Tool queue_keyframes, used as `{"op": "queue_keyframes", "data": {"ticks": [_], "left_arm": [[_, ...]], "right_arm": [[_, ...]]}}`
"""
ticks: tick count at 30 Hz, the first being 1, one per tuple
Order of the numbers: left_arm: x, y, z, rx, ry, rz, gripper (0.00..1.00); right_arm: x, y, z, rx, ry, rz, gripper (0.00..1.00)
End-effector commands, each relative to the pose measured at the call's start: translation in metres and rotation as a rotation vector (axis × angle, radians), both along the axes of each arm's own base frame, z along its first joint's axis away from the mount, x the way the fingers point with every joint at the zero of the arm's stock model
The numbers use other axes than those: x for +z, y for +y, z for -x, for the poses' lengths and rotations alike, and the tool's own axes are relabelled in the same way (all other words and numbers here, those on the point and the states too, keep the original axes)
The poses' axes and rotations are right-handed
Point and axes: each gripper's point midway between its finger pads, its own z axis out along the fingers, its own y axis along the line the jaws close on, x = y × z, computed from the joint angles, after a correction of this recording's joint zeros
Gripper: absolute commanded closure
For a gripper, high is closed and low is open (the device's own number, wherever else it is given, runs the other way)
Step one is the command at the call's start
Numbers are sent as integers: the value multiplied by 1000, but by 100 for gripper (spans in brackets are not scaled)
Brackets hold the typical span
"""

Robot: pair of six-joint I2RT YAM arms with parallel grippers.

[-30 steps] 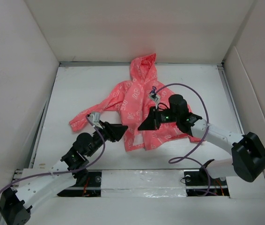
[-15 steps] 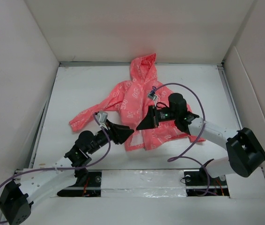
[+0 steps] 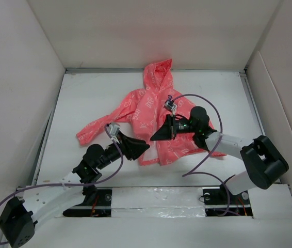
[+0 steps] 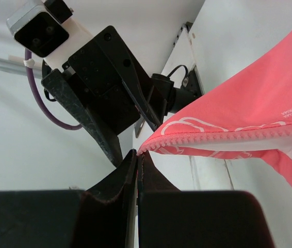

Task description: Zip up the jacket

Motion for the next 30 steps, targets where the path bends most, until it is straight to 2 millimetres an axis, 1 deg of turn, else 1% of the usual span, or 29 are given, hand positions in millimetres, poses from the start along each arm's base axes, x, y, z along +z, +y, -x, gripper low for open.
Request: {"op": "queue_keyframes", "data": {"ticks": [1,6,11,12,15,16,19,22,30], "left_arm": [[17,-5,7,-42,-40,66,59],[15,-8,6,-50,-36,67,59],[12,-7,3,-35,-32,63,60],[13,-6,3,-35,-34,67,61],[17,-5,3,-26,-43,83,67],[19,-5,3,-27,-44,86,71],[23,-6,5,-36,-51,97,76],[22,-7,5,-43,-46,94,80],[22,-9,7,-57,-42,103,81]], "right_arm": [[22,-1,3,21,-55,-79,100],[22,2,5,33,-48,-89,100],[26,1,6,34,-38,-119,100],[26,2,6,32,-36,-117,100],[23,4,8,40,-30,-114,100],[22,4,8,38,-26,-113,100],[20,4,7,38,-22,-110,100],[19,4,8,36,-21,-108,100],[7,5,6,35,-3,-63,100]]}}
